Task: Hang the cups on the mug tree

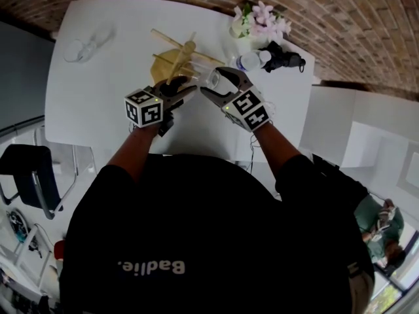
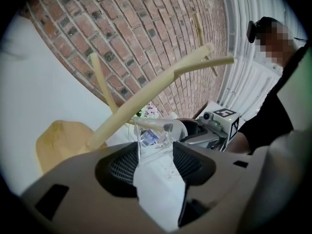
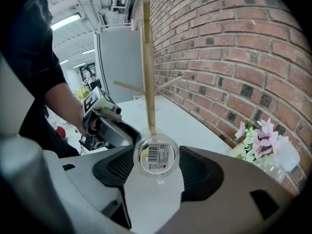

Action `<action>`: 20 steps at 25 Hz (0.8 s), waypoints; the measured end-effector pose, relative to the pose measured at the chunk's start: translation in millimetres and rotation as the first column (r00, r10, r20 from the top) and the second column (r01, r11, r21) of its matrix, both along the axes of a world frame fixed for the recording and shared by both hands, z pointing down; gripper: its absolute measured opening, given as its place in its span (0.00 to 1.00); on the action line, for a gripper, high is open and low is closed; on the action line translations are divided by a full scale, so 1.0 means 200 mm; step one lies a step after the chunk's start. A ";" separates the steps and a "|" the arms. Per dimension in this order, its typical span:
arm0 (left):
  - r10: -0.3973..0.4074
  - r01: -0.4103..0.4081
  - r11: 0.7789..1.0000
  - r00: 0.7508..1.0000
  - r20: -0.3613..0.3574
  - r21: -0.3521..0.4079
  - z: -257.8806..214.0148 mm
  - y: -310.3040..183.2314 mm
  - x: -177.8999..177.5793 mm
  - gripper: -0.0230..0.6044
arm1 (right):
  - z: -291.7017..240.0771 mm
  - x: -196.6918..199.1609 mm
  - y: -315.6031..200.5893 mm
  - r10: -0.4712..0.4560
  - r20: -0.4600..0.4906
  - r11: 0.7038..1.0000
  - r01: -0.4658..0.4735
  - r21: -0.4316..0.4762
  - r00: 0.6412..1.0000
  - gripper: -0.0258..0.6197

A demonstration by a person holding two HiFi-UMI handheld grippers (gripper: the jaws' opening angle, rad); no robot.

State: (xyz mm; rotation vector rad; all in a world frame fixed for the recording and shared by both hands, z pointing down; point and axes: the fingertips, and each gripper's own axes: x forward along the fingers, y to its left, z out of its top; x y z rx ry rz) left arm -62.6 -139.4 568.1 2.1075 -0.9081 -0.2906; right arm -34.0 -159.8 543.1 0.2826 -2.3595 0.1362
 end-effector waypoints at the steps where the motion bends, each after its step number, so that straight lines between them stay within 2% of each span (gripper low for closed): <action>1: -0.003 0.003 1.000 1.000 0.002 -0.003 0.01 0.00 -0.01 0.39 | 0.01 0.00 0.00 0.000 -0.001 1.000 0.000 0.001 1.000 0.51; 12: -0.018 0.020 0.998 0.999 0.049 -0.053 0.08 0.00 -0.03 0.40 | 0.10 0.00 0.00 -0.004 -0.036 1.000 0.004 -0.009 0.999 0.51; 20: -0.012 0.015 0.998 0.998 0.069 -0.056 0.09 0.00 -0.03 0.40 | 0.11 0.01 0.00 0.000 -0.038 1.000 0.000 -0.007 0.999 0.51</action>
